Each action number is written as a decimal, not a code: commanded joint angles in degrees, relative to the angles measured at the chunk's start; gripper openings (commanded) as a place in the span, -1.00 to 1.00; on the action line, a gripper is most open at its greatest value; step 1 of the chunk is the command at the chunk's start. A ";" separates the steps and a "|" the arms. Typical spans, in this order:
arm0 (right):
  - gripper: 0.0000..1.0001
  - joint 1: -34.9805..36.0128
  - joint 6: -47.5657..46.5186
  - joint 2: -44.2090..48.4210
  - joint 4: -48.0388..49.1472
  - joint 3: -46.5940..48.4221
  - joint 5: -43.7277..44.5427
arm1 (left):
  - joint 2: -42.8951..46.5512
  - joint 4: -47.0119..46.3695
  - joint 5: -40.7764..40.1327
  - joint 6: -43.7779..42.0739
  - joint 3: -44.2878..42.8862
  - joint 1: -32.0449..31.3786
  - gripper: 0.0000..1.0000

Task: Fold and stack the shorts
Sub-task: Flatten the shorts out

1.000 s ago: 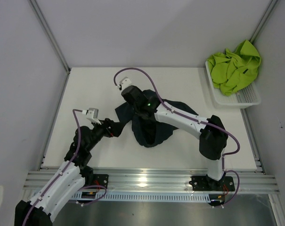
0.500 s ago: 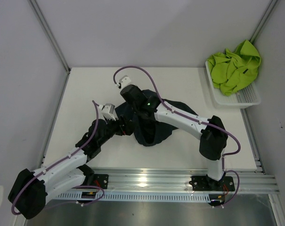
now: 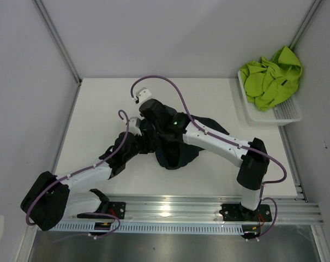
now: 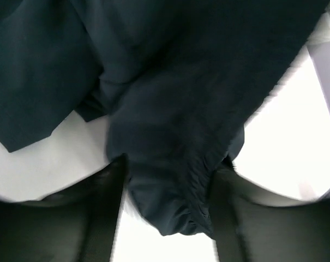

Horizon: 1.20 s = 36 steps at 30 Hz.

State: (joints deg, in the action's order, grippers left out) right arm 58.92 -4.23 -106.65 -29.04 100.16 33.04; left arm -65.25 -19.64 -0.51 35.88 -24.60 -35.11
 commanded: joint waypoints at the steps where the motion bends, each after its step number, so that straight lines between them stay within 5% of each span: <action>1: -1.00 0.50 1.24 5.92 0.65 0.39 -0.34 | -1.98 -3.22 -1.42 0.16 -2.73 -0.57 0.12; 4: -1.00 0.41 1.68 7.50 0.47 -0.66 -0.25 | -3.65 -3.74 -2.04 -0.10 -2.73 -0.57 -0.22; 7: -1.00 -0.64 2.38 9.52 2.57 -3.38 -0.08 | -4.44 -1.91 -1.33 -0.72 -4.48 -0.57 -0.99; 14: -1.00 -6.88 3.97 9.71 6.27 -11.47 -9.30 | 4.33 11.35 1.90 -2.48 -7.30 -0.66 -1.00; 25: -1.00 -9.96 3.97 -1.10 10.75 -9.54 -14.21 | 15.24 28.60 0.78 -4.23 -10.73 -0.66 -0.99; 36: -0.56 -9.35 5.55 -4.53 14.71 -11.21 -25.82 | 14.54 33.44 -3.00 -4.59 -10.21 -0.40 -0.96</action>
State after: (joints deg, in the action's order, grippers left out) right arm 49.67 1.26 -110.30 -17.91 88.47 11.92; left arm -50.78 12.67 -2.48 31.90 -32.86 -35.51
